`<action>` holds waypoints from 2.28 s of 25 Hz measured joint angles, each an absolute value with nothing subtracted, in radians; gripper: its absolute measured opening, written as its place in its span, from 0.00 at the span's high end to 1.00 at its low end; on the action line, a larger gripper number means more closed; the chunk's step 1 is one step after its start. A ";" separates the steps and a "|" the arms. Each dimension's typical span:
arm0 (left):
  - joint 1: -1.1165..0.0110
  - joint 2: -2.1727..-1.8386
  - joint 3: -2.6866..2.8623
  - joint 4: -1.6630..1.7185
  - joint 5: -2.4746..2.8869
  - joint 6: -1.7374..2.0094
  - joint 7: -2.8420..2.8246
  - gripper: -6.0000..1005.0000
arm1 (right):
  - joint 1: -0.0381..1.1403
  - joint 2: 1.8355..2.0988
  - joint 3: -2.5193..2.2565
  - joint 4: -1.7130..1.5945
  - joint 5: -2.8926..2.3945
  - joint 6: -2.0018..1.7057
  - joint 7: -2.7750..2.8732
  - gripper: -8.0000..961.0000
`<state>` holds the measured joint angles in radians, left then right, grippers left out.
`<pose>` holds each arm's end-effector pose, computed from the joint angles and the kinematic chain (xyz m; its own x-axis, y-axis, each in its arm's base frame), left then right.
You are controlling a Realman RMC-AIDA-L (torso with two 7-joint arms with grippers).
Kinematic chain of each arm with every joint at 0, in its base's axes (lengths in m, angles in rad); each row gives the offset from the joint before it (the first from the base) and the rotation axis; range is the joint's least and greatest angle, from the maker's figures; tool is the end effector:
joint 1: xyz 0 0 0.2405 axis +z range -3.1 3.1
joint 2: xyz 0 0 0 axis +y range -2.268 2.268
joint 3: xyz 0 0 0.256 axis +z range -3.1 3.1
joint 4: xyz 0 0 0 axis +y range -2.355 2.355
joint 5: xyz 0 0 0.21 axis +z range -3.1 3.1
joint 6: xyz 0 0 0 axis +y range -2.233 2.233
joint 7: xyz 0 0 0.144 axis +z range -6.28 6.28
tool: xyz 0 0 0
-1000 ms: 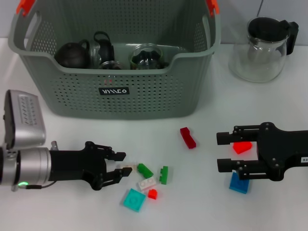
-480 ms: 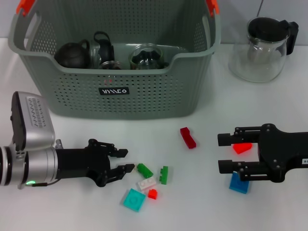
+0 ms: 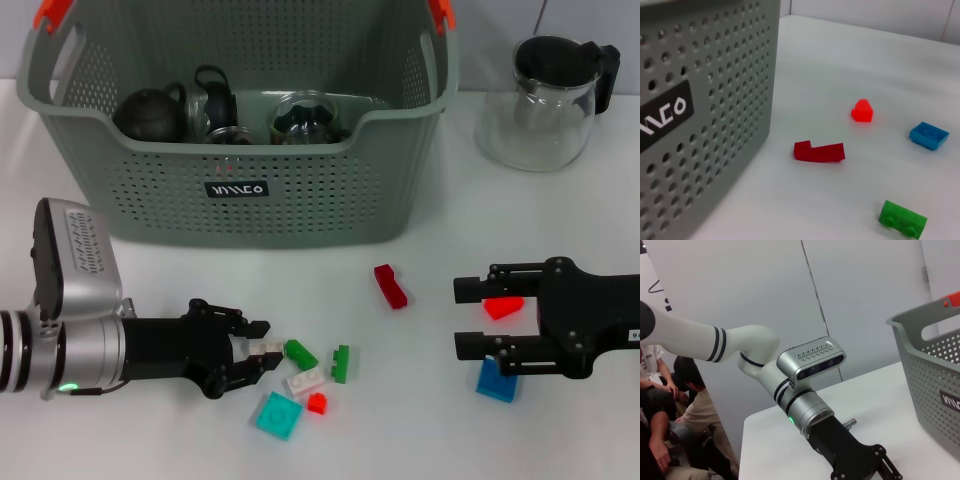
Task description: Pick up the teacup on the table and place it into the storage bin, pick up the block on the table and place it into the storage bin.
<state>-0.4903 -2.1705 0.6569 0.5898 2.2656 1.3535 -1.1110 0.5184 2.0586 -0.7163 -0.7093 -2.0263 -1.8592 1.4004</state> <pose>-0.3020 0.2992 -0.0610 0.9245 0.2814 0.2570 0.3427 -0.9089 -0.2375 0.2446 0.2955 0.0126 0.8083 -0.3175 -0.4958 -0.3148 -0.9447 0.0918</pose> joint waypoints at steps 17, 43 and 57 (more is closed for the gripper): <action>-0.474 -2.171 0.670 0.591 2.271 1.367 -1.112 0.60 | 0.524 2.055 -0.716 -0.701 -2.026 -1.863 1.400 0.28; -0.486 -2.168 0.697 0.610 2.278 1.357 -1.190 0.84 | 0.522 2.054 -0.714 -0.701 -2.026 -1.864 1.401 0.28; -0.487 -2.139 0.563 0.738 2.268 1.623 -1.317 0.88 | 0.529 2.053 -0.713 -0.699 -2.026 -1.864 1.407 0.28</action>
<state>-0.4874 -2.1390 0.5634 0.7377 2.2681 1.6232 -1.3167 0.5288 2.0527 -0.7132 -0.6994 -2.0264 -1.8637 1.4071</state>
